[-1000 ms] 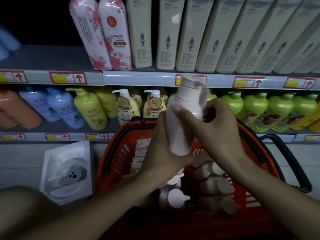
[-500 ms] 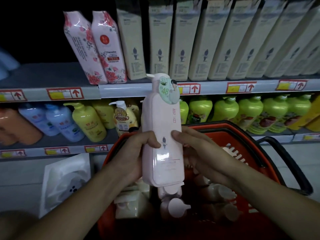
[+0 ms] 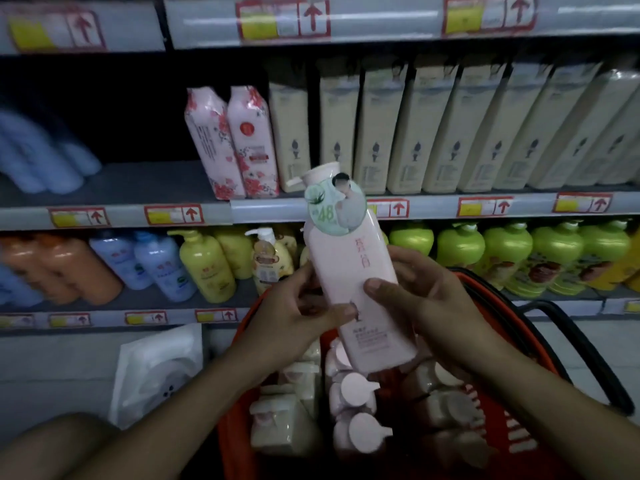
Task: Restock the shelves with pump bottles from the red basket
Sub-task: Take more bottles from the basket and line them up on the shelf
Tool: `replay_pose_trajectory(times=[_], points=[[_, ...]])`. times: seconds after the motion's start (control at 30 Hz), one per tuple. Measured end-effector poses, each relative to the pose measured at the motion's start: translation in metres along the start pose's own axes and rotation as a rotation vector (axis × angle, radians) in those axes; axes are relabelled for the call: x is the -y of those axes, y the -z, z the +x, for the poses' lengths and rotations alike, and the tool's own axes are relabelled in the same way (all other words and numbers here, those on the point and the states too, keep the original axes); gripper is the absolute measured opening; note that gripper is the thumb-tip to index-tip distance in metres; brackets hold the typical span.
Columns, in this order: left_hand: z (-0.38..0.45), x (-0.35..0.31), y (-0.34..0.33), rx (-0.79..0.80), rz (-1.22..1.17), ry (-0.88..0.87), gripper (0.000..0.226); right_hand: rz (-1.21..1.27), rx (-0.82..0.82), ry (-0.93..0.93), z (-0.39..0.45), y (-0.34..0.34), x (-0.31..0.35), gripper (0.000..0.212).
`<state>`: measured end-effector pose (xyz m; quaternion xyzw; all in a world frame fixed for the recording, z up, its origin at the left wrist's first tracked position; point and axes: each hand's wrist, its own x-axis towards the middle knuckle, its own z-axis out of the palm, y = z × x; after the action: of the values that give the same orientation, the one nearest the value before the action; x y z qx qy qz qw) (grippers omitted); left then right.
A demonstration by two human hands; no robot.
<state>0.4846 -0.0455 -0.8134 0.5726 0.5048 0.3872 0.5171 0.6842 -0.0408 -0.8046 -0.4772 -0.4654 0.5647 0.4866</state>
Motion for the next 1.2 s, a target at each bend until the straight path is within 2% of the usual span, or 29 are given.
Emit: replay_pose_trajectory(times=[0.17, 0.37, 0.5, 0.6, 0.8, 0.93, 1.03, 1.2], points=[[-0.018, -0.061, 0.009, -0.025, 0.037, -0.121, 0.053, -0.038, 0.032, 0.167, -0.017, -0.006, 0.046, 0.049], [-0.028, -0.171, 0.008, -0.088, -0.053, -0.273, 0.059, -0.149, 0.025, 0.394, -0.033, -0.01, 0.161, 0.047], [-0.026, -0.225, 0.002, -0.106, -0.063, -0.338, 0.054, -0.174, -0.002, 0.477, -0.034, -0.007, 0.214, 0.051], [-0.016, -0.245, -0.001, -0.129, 0.01, -0.371, 0.056, -0.207, -0.003, 0.504, -0.033, 0.002, 0.231, 0.045], [0.025, -0.267, -0.019, -0.1, 0.258, -0.443, 0.062, -0.213, -0.09, 0.546, -0.015, 0.031, 0.223, 0.045], [0.065, -0.296, -0.032, -0.124, 0.365, -0.537, 0.065, -0.289, -0.189, 0.676, 0.014, 0.051, 0.246, 0.048], [0.101, -0.32, -0.04, -0.205, 0.358, -0.592, 0.065, -0.402, -0.202, 0.794, 0.043, 0.065, 0.278, 0.05], [0.161, -0.351, -0.049, -0.293, 0.238, -0.578, 0.056, -0.537, -0.176, 0.911, 0.1, 0.082, 0.324, 0.051]])
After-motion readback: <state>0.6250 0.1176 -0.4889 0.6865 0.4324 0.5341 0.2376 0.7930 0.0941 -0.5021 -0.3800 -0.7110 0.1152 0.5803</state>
